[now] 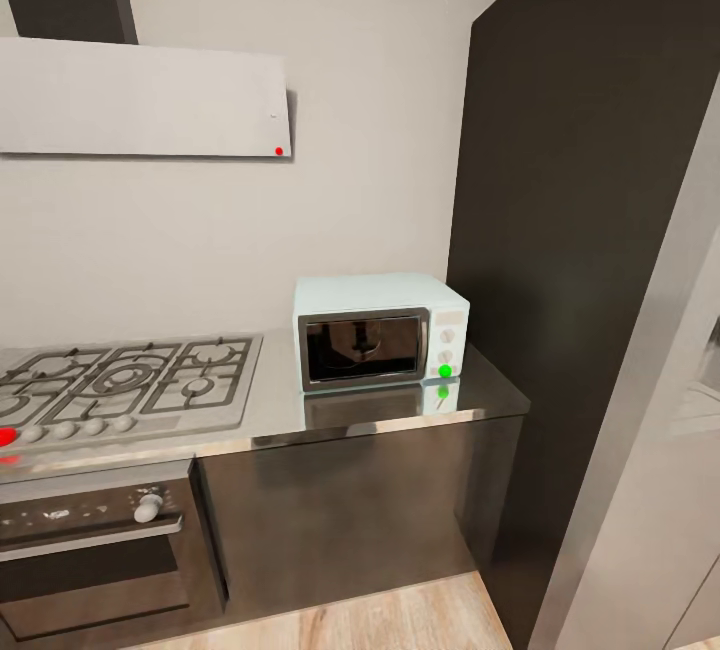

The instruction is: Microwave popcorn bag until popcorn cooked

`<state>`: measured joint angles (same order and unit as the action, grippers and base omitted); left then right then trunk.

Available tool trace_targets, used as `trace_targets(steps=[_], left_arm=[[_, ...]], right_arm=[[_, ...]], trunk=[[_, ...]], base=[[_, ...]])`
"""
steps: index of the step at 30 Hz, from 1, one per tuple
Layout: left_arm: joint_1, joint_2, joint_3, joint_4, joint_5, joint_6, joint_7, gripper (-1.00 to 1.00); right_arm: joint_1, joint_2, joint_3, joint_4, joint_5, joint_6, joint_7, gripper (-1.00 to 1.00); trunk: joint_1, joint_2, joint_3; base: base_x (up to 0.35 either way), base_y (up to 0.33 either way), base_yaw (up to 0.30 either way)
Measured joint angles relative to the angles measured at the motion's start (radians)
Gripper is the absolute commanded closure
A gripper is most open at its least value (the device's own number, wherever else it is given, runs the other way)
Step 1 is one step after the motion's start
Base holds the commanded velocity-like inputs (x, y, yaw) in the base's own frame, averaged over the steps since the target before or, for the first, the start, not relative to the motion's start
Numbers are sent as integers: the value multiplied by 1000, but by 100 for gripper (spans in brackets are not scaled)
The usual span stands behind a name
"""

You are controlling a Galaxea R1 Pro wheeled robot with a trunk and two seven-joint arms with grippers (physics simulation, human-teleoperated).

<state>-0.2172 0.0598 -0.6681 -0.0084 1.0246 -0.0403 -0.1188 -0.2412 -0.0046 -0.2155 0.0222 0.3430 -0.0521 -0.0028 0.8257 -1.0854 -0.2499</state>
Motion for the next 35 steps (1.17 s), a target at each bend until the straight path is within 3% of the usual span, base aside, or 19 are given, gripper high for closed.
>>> trace_targets(steps=[24, 28, 35], left_arm=[[0, 0, -5, -1, -1, 1, 0, -100], [0, -17, -2, -21, 1, -2, 0, -100], [0, -23, -7, -28, 4, -4, 3, -100]], right_arm=[[0, -1, 0, 0, 0, 0, 0, 100], [0, -1, 0, 0, 0, 0, 0, 100], [0, -1, 0, 0, 0, 0, 0, 100]], trunk=[[0, 0, 0], [0, 0, 0], [0, 0, 0]], base=[[0, 0, 0], [0, 0, 0], [0, 0, 0]])
